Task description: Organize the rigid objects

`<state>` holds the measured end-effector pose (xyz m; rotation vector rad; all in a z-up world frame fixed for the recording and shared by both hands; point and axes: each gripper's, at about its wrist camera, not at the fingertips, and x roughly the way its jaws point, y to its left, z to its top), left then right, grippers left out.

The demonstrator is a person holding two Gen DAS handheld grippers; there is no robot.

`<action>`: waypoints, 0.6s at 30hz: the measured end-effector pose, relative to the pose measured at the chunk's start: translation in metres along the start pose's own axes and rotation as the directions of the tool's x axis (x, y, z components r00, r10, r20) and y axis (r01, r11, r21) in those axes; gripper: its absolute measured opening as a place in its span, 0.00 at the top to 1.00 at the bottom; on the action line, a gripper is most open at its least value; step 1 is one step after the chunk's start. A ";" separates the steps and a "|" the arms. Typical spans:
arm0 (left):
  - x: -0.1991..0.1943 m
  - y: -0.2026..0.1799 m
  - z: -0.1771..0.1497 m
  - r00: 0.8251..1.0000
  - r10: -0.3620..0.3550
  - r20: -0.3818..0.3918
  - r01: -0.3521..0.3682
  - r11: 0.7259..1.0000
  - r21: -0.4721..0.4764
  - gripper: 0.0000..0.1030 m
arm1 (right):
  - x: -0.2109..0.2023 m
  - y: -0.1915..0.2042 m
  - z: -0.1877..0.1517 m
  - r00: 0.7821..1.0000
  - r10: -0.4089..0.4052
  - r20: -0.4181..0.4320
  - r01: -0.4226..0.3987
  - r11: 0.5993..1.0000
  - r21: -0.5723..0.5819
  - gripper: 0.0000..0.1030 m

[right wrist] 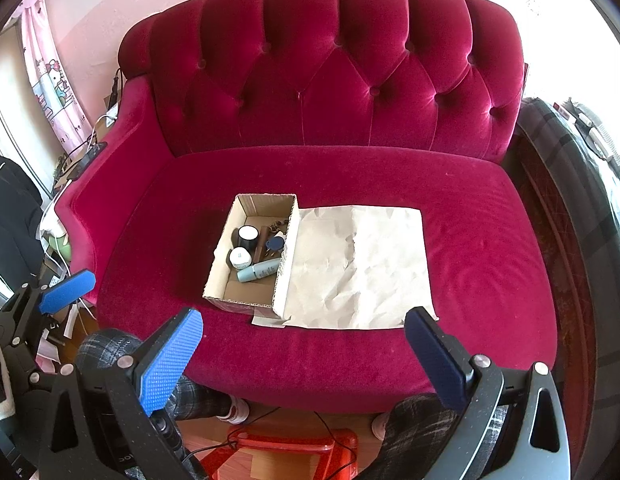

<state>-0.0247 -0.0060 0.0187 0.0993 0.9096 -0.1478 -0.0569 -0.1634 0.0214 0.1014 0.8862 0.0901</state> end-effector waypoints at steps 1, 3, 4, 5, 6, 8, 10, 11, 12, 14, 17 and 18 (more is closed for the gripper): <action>-0.001 0.000 0.000 1.000 0.000 0.000 0.000 1.000 -0.001 0.00 | 0.000 0.000 0.000 1.000 0.000 -0.001 0.000 1.000 0.001 0.00; -0.001 -0.001 0.000 1.000 0.000 -0.002 0.000 1.000 -0.001 0.00 | 0.000 0.000 -0.001 1.000 -0.001 0.000 0.001 1.000 0.002 0.00; -0.001 -0.001 0.000 1.000 0.000 -0.003 0.000 1.000 -0.001 0.00 | 0.000 0.001 -0.001 1.000 -0.001 -0.001 0.001 1.000 0.003 0.00; -0.001 -0.001 0.000 1.000 0.000 -0.004 0.000 1.000 0.000 0.00 | 0.000 0.000 -0.001 1.000 -0.001 -0.002 0.001 1.000 0.004 0.00; 0.000 -0.001 0.000 1.000 0.000 -0.004 0.000 1.000 0.000 0.00 | 0.001 0.001 -0.001 1.000 -0.001 -0.002 0.001 1.000 0.005 0.00; 0.001 -0.001 0.000 1.000 0.000 -0.007 0.000 1.000 0.000 0.00 | 0.001 0.001 -0.001 1.000 -0.004 -0.002 0.004 1.000 0.006 0.00; 0.002 -0.001 0.000 1.000 -0.002 -0.010 0.002 1.000 -0.001 0.00 | 0.002 0.001 -0.001 1.000 -0.007 -0.002 0.007 1.000 0.006 0.00; 0.003 -0.002 0.000 1.000 -0.002 -0.012 0.001 1.000 -0.002 0.00 | 0.002 0.002 -0.001 1.000 -0.009 -0.002 0.009 1.000 0.007 0.00; 0.003 -0.002 0.000 1.000 -0.002 -0.012 0.002 1.000 -0.002 0.00 | 0.003 0.002 -0.001 1.000 -0.009 -0.002 0.009 1.000 0.007 0.00; 0.004 -0.002 0.000 1.000 -0.001 -0.009 0.001 1.000 -0.004 0.00 | 0.005 0.002 -0.001 1.000 -0.007 -0.006 0.007 1.000 0.011 0.00; 0.007 -0.002 0.001 1.000 -0.009 -0.014 0.009 1.000 -0.006 0.00 | 0.008 0.001 0.000 1.000 -0.011 -0.006 0.011 1.000 0.018 0.00; 0.010 -0.003 0.003 1.000 -0.016 -0.019 0.016 1.000 -0.004 0.00 | 0.009 0.000 0.001 1.000 -0.012 -0.006 0.012 1.000 0.019 0.00</action>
